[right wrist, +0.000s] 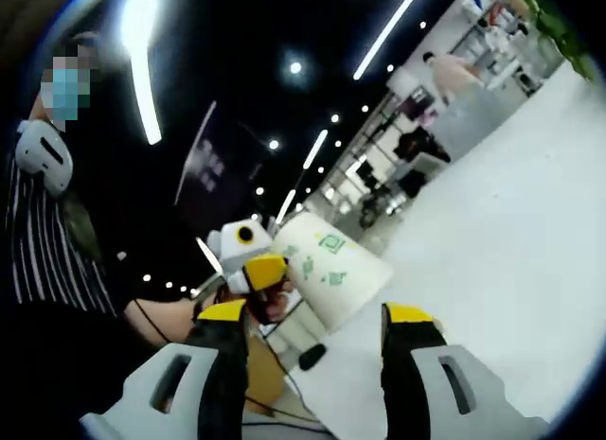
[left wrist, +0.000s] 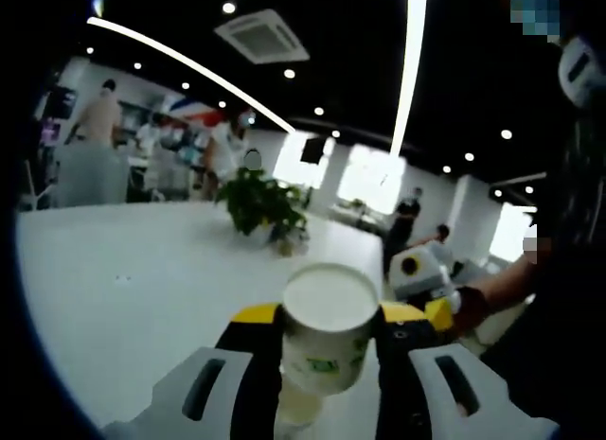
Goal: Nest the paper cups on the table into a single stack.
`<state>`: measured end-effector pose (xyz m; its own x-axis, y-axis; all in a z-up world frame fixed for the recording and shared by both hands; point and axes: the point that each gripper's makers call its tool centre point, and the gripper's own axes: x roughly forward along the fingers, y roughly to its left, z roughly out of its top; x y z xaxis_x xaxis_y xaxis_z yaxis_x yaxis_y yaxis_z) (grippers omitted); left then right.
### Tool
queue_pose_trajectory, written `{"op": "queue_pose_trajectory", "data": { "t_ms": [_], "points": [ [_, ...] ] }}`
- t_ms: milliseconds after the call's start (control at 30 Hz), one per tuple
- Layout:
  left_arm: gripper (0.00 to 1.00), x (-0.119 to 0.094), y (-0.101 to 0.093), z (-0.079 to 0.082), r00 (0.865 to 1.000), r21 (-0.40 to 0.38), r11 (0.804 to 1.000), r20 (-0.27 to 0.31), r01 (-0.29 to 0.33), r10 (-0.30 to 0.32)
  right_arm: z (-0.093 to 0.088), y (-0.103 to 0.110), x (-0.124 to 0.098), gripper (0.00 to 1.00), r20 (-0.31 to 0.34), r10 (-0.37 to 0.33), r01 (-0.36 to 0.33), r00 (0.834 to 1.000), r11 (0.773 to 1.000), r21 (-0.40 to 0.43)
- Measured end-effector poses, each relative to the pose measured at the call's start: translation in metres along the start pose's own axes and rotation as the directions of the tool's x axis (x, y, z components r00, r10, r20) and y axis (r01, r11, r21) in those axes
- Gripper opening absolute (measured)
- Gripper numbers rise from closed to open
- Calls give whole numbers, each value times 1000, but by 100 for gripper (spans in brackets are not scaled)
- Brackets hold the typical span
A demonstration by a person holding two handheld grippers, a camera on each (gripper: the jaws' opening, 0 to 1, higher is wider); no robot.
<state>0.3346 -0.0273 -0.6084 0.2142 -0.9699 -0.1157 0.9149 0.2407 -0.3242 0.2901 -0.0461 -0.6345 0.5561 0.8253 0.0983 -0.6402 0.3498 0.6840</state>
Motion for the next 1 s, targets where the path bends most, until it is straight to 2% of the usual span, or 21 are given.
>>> {"op": "queue_pose_trajectory", "data": {
  "t_ms": [467,700,833,1000],
  "points": [
    [37,-7,-2,-5,1000,-15,1000,1,17,-17,9,3,-1,41,40,33,-34,999,999,36],
    [37,-12,-5,-4,999,-59,997,20,46,-45,14,6,-3,30,50,57,-59,997,997,42],
    [37,-14,-9,1,997,-83,994,50,71,-67,20,12,-3,23,70,96,-100,993,993,58],
    [37,-16,-13,3,995,-87,992,58,90,-85,24,14,-3,15,91,118,-126,989,989,83]
  ]
}}
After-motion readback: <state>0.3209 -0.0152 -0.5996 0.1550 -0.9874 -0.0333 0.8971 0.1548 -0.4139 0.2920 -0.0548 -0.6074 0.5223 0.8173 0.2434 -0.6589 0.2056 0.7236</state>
